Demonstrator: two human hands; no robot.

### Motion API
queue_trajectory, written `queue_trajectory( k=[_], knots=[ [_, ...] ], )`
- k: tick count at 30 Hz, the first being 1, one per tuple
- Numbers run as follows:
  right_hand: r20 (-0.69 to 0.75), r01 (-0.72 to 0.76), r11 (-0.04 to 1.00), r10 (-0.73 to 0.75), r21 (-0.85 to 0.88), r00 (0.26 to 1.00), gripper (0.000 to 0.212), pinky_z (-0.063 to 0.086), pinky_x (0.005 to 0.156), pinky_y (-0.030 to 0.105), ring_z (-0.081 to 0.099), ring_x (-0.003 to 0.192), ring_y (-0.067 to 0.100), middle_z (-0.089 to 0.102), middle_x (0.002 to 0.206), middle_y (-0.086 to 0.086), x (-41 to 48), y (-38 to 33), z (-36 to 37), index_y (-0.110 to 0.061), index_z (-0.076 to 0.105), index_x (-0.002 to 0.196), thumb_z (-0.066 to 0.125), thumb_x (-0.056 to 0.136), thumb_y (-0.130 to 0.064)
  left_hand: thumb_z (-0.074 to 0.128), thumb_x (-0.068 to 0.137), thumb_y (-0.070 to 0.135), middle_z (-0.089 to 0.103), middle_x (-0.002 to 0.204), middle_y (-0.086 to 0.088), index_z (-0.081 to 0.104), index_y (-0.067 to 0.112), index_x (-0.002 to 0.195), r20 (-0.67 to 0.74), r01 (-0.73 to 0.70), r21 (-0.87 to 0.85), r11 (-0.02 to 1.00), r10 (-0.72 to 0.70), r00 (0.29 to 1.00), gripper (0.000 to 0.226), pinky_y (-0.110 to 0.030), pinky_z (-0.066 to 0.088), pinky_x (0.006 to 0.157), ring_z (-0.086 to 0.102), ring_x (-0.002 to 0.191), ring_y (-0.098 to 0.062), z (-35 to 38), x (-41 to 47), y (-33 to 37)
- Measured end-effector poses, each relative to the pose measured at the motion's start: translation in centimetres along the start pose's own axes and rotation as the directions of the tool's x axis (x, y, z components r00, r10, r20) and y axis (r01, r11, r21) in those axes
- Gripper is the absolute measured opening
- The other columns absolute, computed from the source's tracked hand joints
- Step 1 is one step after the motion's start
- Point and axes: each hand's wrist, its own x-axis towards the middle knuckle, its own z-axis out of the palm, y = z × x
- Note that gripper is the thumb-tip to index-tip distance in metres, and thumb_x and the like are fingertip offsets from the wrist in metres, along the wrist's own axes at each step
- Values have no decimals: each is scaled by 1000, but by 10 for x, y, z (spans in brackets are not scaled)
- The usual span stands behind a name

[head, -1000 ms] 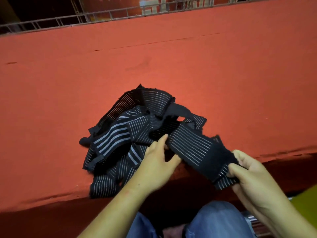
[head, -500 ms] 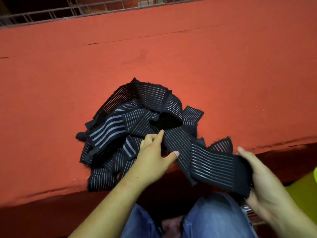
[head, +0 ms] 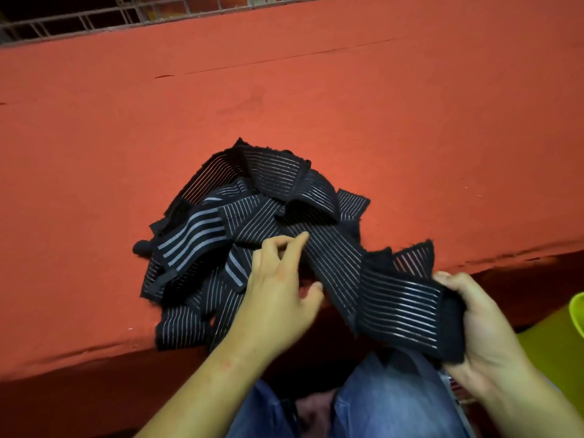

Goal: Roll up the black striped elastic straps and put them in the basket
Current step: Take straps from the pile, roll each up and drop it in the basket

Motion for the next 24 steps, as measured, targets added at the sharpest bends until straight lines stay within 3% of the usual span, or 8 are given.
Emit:
queue_trajectory(
  k=[5, 7, 10, 12, 15, 18, 21, 24],
  knots=[
    [87, -29, 996, 22, 82, 996, 58, 50, 67, 35, 50, 66, 22, 46, 74, 5, 4, 10, 5, -23, 45, 65, 89, 28, -27, 70, 86, 47, 23, 157, 19, 32, 42, 155, 245, -298, -100, 949, 313, 918, 78, -35, 28, 123, 22, 149, -4, -10, -29, 25],
    [142, -48, 994, 33, 98, 989, 60, 50, 65, 36, 49, 67, 23, 45, 75, 8, 6, 16, 4, -21, 44, 69, 88, 29, -25, 70, 90, 45, 26, 158, 20, 34, 38, 155, 235, -335, -116, 935, 354, 905, 74, -35, 30, 122, 25, 148, -5, -6, -32, 27],
    [222, -120, 984, 90, 128, 971, 66, 46, 79, 41, 46, 78, 28, 37, 90, 17, 8, 26, 7, -12, 50, 96, 83, 40, -19, 63, 97, 27, 46, 147, 22, 51, 32, 145, 136, -321, -109, 941, 334, 933, 50, -36, 42, 111, 42, 137, -6, -3, -29, 22],
    [242, -139, 981, 104, 133, 965, 80, 43, 82, 41, 44, 82, 28, 36, 98, 15, 5, 27, 9, -13, 48, 113, 82, 41, -18, 56, 97, 27, 58, 135, 24, 56, 36, 135, 66, -310, -54, 949, 314, 947, 39, -39, 49, 100, 52, 124, -5, -3, -27, 15],
    [227, -91, 993, 71, 79, 971, 55, 50, 59, 33, 50, 60, 20, 44, 70, 9, -4, 21, 8, -10, 48, 79, 81, 35, -17, 50, 101, 38, 69, 115, 20, 64, 35, 128, -87, -239, 6, 971, 239, 967, 31, -38, 54, 93, 64, 106, -8, -8, -22, 3],
    [185, -82, 994, 67, 74, 980, 50, 49, 44, 27, 46, 45, 13, 41, 57, -3, -9, 16, 3, -14, 58, 76, 78, 31, -13, 62, 99, 32, 69, 105, 22, 71, 30, 124, -251, -116, -84, 990, 91, 964, 27, -16, 49, 90, 68, 96, -3, -23, -19, -5],
    [161, -124, 992, 128, -36, 979, 53, 50, 46, 29, 48, 46, 14, 44, 60, -1, -11, 21, 3, -10, 73, 99, 70, 46, -14, 64, 101, 26, 74, 96, 21, 72, 31, 116, -218, -92, -201, 975, 47, 975, 18, -10, 46, 80, 67, 90, 6, -33, -26, 4],
    [142, -154, 972, 180, -175, 973, 58, 49, 53, 30, 52, 51, 15, 49, 62, 0, -11, 30, 10, -16, 78, 119, 72, 62, -20, 61, 103, 25, 69, 100, 23, 71, 29, 114, -120, -165, -256, 952, 138, 983, 16, -13, 44, 85, 66, 100, 2, -36, -38, 23]
  ],
)
